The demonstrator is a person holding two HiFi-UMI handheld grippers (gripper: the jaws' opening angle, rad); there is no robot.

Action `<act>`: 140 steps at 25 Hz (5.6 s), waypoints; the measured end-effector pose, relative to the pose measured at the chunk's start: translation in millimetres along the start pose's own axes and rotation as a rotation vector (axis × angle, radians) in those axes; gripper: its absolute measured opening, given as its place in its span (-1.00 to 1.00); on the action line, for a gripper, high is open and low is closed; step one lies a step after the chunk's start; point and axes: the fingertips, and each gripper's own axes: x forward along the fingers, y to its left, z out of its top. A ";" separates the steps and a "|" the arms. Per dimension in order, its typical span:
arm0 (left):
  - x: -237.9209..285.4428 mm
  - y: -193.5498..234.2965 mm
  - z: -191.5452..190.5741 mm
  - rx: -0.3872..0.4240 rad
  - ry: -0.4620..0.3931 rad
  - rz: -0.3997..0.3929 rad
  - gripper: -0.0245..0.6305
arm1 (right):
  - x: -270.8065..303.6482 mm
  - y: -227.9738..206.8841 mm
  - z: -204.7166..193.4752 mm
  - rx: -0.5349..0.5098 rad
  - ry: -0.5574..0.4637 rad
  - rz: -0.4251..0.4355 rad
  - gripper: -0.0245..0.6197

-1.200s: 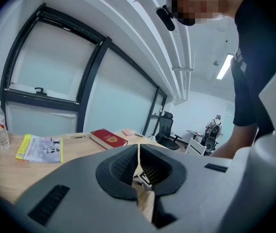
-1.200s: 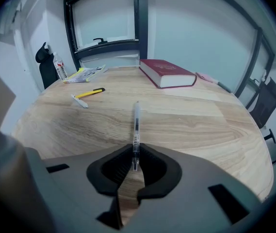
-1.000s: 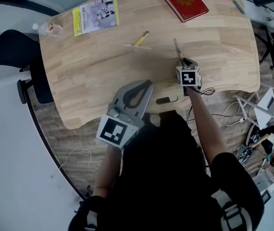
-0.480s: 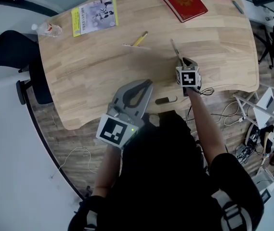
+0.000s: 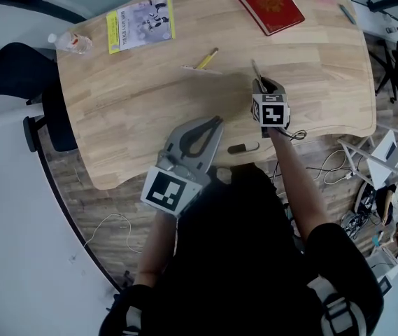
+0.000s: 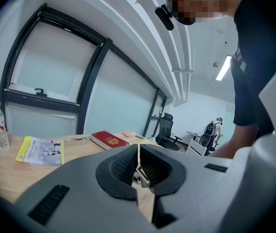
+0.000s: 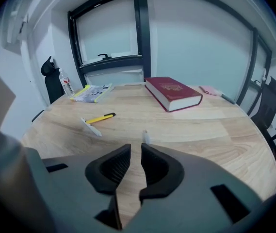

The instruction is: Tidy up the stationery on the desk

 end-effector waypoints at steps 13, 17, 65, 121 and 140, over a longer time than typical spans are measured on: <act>-31.8 49.8 0.0 -0.039 -0.001 0.056 -0.80 | 41.2 84.9 53.8 0.092 -0.049 0.083 -0.64; -42.9 70.6 -2.9 -0.051 0.013 0.077 -0.80 | 61.1 104.0 59.2 0.132 -0.026 0.082 -0.52; -32.7 57.1 0.4 -0.021 0.006 0.047 -0.80 | 65.8 65.2 67.5 0.087 -0.007 -0.040 -0.69; -19.2 -14.6 -6.4 -0.005 -0.012 0.136 -0.80 | 33.1 126.3 27.5 -0.607 0.021 0.324 -0.37; -56.3 45.8 -10.0 -0.045 0.004 0.179 -0.80 | 87.0 159.8 11.5 -0.981 0.206 0.378 -0.43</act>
